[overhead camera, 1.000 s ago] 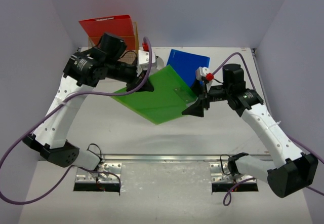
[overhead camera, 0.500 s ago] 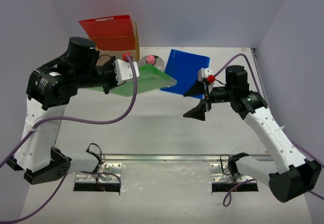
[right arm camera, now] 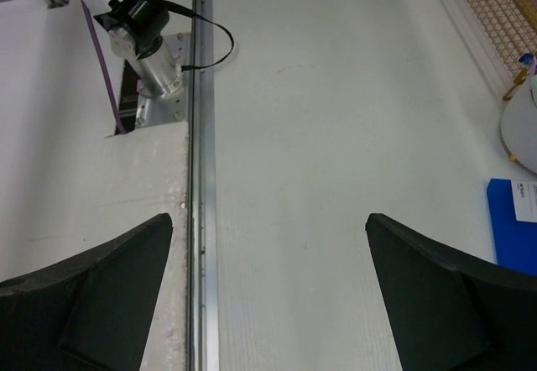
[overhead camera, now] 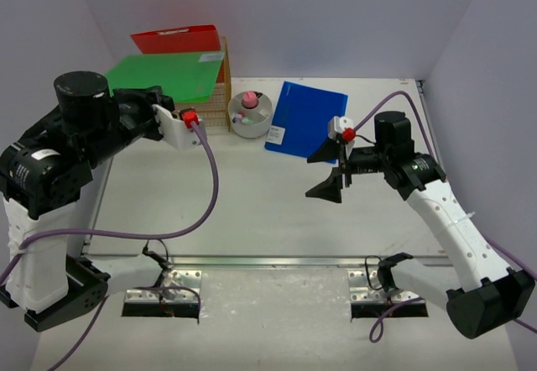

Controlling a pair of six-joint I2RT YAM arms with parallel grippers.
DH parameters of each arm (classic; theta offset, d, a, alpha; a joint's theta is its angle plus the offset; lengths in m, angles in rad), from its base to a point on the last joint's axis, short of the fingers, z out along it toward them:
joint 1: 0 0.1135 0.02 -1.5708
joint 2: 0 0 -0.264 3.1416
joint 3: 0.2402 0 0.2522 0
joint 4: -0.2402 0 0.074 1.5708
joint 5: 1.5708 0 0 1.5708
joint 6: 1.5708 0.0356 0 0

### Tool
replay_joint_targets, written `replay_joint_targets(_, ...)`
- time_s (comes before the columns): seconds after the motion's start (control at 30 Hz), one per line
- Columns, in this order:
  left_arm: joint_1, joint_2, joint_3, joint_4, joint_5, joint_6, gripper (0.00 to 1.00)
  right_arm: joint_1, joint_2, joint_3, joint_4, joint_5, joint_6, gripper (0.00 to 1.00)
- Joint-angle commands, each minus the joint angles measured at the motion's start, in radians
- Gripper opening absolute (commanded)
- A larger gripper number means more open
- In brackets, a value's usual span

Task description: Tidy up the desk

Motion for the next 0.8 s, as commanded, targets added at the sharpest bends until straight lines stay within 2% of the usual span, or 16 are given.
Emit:
replay_joint_targets(0.0,0.025,0.085,0.033,0.13,0.004,0.148,0.0,-0.001,0.014,0.039,0.01,0.008,-0.017,0.99)
replay_joint_targets(0.07,0.112,0.144,0.091,0.112,0.108,0.182,0.0,-0.001,0.015,0.044,-0.005,0.009,-0.028,0.99)
replay_joint_targets(0.17,0.179,0.239,0.184,0.063,0.185,0.206,0.0,-0.001,0.01,0.042,-0.02,0.015,-0.043,0.99)
replay_joint_targets(0.3,0.195,0.304,0.236,-0.002,0.227,0.176,0.0,-0.004,-0.001,0.026,-0.034,0.021,-0.062,0.99)
replay_joint_targets(0.6,0.194,0.261,0.062,0.033,0.257,-0.041,0.0,-0.011,0.009,0.005,-0.043,0.019,-0.086,0.99)
replay_joint_targets(0.77,0.196,0.18,-0.118,0.131,0.211,-0.038,0.0,-0.011,0.027,0.001,-0.012,0.006,-0.07,0.99)
